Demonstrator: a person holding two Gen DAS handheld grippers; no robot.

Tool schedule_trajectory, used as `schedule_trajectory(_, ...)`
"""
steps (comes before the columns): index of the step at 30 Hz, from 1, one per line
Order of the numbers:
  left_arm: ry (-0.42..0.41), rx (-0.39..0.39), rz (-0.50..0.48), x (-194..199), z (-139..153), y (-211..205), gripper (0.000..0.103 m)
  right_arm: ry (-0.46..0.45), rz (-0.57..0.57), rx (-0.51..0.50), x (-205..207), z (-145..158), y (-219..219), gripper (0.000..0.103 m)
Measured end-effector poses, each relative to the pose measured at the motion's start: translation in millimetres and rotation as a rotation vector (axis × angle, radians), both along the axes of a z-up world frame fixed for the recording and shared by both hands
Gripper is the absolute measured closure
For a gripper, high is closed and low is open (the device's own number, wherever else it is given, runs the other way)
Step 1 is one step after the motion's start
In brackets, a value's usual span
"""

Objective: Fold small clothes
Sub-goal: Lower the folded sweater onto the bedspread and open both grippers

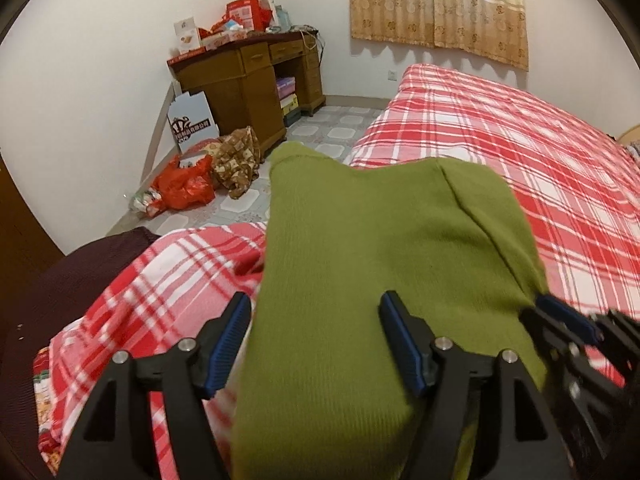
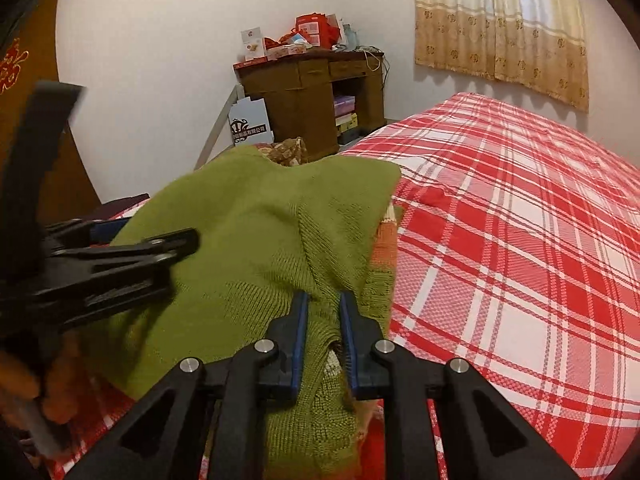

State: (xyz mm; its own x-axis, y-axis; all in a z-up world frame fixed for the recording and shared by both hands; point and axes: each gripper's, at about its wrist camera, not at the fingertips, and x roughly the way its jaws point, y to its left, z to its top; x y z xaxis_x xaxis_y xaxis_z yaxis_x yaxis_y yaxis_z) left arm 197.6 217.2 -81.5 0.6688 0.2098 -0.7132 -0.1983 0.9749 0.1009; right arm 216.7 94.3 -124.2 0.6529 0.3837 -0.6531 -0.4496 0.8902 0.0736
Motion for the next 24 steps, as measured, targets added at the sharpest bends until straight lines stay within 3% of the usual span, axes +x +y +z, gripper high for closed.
schedule_trajectory(10, -0.029, 0.082, 0.012, -55, 9, -17, 0.033, -0.018, -0.044, 0.058, -37, 13, -14, 0.083)
schedule_trajectory(18, -0.045, 0.089, 0.007, -81, 16, -30, 0.032, -0.051, -0.051, 0.061, -81, 36, -20, 0.081)
schedule_trajectory(20, -0.070, 0.092, 0.010, -90, 23, -30, 0.021, -0.065, -0.057, 0.074, -90, 44, -24, 0.070)
schedule_trajectory(22, -0.105, 0.114, 0.019, -101, 31, -33, 0.014, -0.088, -0.067, 0.088, -102, 52, -27, 0.045)
schedule_trajectory(24, -0.138, 0.135, 0.021, -112, 38, -37, 0.009, -0.115, -0.078, 0.097, -113, 61, -31, 0.040)
